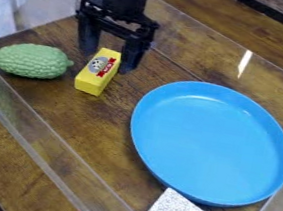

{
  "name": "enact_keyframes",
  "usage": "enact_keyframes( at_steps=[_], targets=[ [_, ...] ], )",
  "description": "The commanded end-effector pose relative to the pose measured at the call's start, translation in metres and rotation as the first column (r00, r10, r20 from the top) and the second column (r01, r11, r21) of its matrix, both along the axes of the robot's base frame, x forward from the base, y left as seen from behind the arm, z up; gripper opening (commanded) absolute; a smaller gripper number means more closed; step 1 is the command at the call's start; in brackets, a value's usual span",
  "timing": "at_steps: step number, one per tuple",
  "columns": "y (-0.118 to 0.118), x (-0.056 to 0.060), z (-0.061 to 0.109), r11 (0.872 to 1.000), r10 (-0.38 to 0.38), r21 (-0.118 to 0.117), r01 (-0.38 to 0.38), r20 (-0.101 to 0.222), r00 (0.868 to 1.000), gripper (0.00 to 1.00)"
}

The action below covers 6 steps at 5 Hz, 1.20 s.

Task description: Put the yellow block in the blue tray

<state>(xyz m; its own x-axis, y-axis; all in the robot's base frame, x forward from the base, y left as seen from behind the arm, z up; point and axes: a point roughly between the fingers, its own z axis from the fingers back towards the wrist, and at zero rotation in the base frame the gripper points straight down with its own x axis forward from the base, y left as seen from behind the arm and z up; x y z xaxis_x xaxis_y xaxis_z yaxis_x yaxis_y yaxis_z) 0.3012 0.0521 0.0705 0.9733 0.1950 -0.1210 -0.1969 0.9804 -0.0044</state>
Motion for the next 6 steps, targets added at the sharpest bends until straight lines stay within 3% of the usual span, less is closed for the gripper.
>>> enact_keyframes(
  at_steps=[1, 2, 3, 4, 5, 6],
  targets=[
    [0.007, 0.009, 0.013, 1.000, 0.008, 0.002, -0.008, 0.061, 0.998, 1.00],
    [0.006, 0.010, 0.009, 1.000, 0.008, -0.011, -0.007, 0.062, 0.998, 1.00],
    [0.009, 0.016, -0.010, 0.999, 0.029, -0.021, -0.027, 0.061, 0.998, 1.00],
    [0.028, 0.022, -0.020, 0.996, -0.081, -0.031, 0.083, 0.068, 0.994, 1.00],
    [0.047, 0.029, -0.028, 0.979, -0.196, -0.034, 0.199, 0.073, 0.978, 1.00],
    [0.043, 0.027, -0.033, 0.970, -0.235, -0.039, 0.239, 0.078, 0.969, 1.00]
  ],
)
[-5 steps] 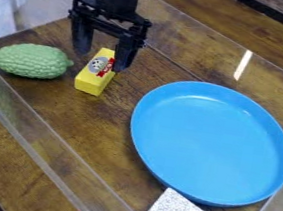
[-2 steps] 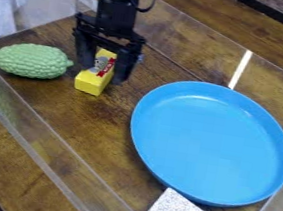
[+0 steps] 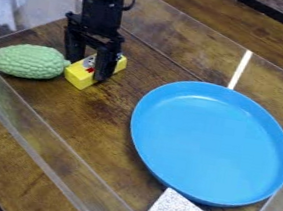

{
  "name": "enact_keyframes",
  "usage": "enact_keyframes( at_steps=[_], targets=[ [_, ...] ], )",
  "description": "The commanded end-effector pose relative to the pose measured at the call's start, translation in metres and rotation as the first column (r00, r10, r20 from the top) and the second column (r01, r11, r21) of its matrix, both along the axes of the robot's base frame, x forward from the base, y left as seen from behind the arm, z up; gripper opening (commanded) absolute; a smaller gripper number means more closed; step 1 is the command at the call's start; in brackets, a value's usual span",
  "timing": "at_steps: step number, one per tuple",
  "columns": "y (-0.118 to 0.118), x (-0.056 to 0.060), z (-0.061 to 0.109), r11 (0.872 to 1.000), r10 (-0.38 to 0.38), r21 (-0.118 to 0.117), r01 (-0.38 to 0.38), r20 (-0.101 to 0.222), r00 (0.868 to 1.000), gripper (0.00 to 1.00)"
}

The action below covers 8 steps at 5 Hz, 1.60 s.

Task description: Put the yellow block in the blue tray

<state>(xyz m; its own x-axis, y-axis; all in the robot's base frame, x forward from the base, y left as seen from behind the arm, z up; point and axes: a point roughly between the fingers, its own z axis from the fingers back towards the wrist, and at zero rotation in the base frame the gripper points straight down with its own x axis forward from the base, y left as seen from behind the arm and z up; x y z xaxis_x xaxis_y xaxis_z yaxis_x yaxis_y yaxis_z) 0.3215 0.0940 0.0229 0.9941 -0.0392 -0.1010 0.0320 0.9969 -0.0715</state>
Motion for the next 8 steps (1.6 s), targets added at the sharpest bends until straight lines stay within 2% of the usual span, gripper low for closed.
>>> enact_keyframes(
  at_steps=[1, 2, 4, 6, 8],
  targets=[
    [-0.007, 0.002, 0.011, 0.998, -0.055, 0.007, 0.055, 0.053, 0.997, 1.00],
    [-0.004, -0.005, 0.010, 0.998, -0.056, 0.004, 0.056, 0.054, 0.997, 0.00],
    [-0.021, -0.020, 0.009, 1.000, 0.018, -0.001, -0.018, 0.058, 0.998, 0.00],
    [-0.055, -0.005, 0.023, 0.997, 0.074, 0.000, -0.074, 0.062, 0.995, 0.00],
    [-0.065, -0.006, 0.025, 0.991, 0.130, 0.012, -0.131, 0.063, 0.990, 0.00]
  ],
)
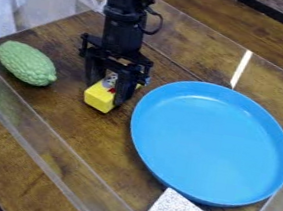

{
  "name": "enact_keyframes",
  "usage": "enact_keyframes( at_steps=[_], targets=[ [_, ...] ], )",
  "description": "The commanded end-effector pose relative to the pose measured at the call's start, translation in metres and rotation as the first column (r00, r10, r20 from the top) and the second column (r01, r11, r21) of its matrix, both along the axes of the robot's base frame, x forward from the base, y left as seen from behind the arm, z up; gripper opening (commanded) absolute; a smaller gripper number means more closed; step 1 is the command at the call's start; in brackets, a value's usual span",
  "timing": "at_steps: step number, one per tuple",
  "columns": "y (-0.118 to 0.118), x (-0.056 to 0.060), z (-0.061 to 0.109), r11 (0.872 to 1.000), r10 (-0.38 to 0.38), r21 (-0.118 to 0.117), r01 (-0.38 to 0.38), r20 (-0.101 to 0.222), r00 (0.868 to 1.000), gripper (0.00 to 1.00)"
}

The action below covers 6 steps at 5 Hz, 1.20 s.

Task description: Put the yellow block in the blue tray

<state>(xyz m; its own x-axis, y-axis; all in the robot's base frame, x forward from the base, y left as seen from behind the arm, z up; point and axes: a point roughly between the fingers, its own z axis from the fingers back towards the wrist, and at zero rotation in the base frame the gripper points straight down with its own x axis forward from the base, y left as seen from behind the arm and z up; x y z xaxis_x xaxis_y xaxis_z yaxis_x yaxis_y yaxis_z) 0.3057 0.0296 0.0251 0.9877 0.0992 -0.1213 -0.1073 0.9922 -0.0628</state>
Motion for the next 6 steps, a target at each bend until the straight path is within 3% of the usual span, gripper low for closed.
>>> enact_keyframes(
  at_steps=[1, 2, 4, 5, 6],
  targets=[
    [0.001, 0.012, 0.029, 1.000, 0.008, 0.023, -0.010, 0.082, 0.997, 0.00],
    [0.004, 0.013, 0.035, 0.999, 0.025, 0.032, -0.028, 0.084, 0.996, 0.00],
    [-0.017, 0.017, 0.034, 0.999, -0.023, 0.051, 0.018, 0.086, 0.996, 0.00],
    [-0.012, 0.018, 0.040, 0.998, 0.022, 0.056, -0.026, 0.087, 0.996, 0.00],
    [-0.010, 0.021, 0.031, 0.997, 0.032, 0.065, -0.038, 0.088, 0.996, 0.00]
  ],
)
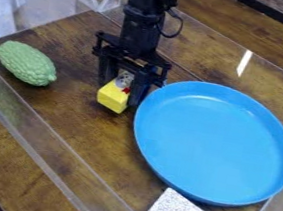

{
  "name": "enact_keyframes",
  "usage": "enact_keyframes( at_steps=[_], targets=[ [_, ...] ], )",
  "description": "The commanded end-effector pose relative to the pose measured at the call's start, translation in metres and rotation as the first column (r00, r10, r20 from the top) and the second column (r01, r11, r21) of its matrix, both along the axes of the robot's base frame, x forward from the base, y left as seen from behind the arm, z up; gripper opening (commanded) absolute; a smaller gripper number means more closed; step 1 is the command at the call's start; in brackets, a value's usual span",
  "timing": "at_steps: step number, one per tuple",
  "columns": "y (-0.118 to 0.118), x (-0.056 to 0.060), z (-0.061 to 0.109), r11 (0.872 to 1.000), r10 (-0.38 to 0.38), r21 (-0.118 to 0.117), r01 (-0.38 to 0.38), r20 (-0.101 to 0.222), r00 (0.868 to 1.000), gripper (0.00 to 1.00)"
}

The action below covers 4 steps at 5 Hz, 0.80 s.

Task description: Put the yellow block in the blue tray

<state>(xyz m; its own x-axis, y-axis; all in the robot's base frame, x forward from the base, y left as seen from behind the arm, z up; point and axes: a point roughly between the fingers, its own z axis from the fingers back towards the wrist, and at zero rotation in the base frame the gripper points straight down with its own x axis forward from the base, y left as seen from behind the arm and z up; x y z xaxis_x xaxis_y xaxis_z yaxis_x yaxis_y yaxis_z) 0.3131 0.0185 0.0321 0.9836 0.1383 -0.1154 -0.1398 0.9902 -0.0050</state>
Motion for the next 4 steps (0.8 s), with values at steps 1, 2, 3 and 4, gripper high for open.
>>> enact_keyframes(
  at_steps=[1, 2, 3, 4],
  targets=[
    [0.002, 0.017, 0.015, 1.000, 0.007, 0.020, -0.009, 0.088, 0.996, 0.00],
    [0.002, 0.020, 0.017, 0.999, -0.027, 0.031, 0.024, 0.088, 0.996, 0.00],
    [0.001, 0.023, 0.020, 0.997, -0.062, 0.044, 0.059, 0.088, 0.994, 0.00],
    [-0.005, 0.029, 0.015, 0.997, -0.056, 0.055, 0.051, 0.090, 0.994, 0.00]
  ],
)
